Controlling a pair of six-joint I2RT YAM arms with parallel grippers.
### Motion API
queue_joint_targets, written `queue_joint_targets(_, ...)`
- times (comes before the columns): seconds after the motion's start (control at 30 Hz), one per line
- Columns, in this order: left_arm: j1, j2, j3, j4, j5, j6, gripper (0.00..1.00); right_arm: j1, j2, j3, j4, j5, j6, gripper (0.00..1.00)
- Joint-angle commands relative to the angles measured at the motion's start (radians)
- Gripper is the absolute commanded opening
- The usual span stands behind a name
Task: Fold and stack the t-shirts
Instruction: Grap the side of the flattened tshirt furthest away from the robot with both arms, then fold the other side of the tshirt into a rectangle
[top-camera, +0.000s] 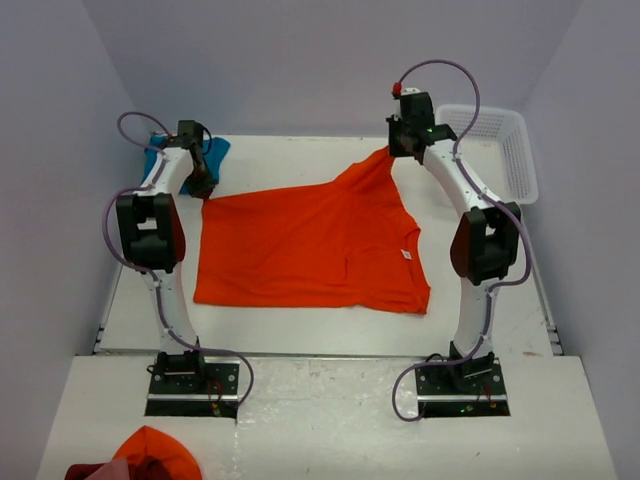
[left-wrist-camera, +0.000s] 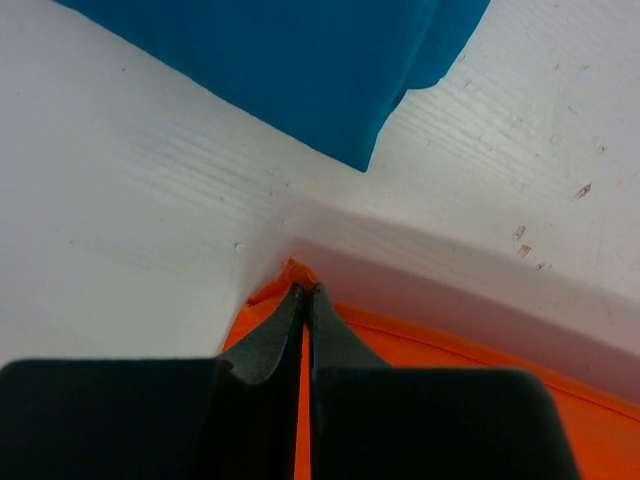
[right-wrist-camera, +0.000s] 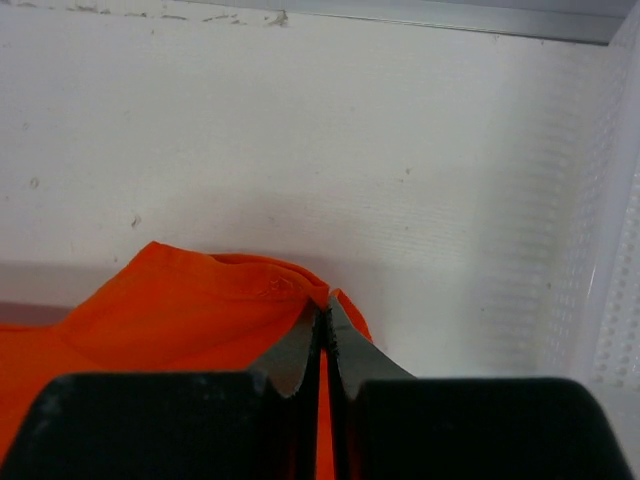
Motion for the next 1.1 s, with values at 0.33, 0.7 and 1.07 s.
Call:
queue_joint_targets(0.33, 0.010, -0.076, -0.051, -0.018, 0.022, 0.003, 0.00, -0.007, -0.128, -0.135, -0.027, -0.023, 0.069, 0.00)
queue_joint_targets(0.7, 0.009, -0.332, -0.326, 0.037, 0.040, 0.005, 0.00, -0.007, -0.364, -0.424, 0.010, -0.024, 0.153, 0.00)
queue_joint_targets(1.07, 0.007, -0.482, -0.476, 0.034, 0.022, 0.019, 0.00, 0.028, -0.511, -0.573, -0.024, -0.032, 0.182, 0.00)
